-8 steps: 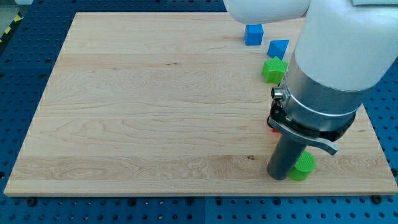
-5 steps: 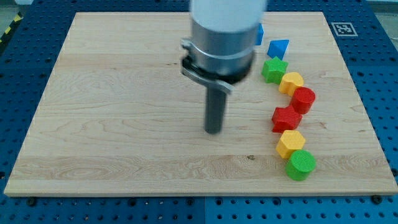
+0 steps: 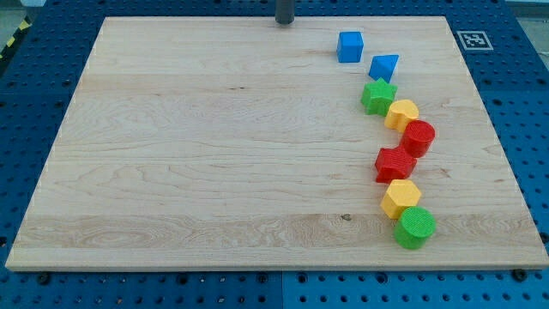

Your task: Separate the yellow heart from the blue triangle

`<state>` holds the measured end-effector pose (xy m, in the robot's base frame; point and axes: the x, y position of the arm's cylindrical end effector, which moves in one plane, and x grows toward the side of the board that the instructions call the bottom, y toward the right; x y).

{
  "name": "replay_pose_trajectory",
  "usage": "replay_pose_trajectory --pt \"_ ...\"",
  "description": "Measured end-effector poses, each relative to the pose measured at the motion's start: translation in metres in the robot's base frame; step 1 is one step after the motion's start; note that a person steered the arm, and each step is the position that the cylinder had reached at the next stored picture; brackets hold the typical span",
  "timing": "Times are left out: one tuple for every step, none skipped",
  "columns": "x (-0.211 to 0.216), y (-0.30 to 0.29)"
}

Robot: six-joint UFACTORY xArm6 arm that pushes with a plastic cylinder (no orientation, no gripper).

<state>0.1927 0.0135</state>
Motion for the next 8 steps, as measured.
replay_pose_trajectory --pt "0.001 0.04" --pt "0.006 0.127" --pt "0.058 0.162" --pt "0.144 0.163" --pt "0.212 0.169" --pt "0.226 0.17" --pt "0.226 0.179" --pt "0.226 0.245"
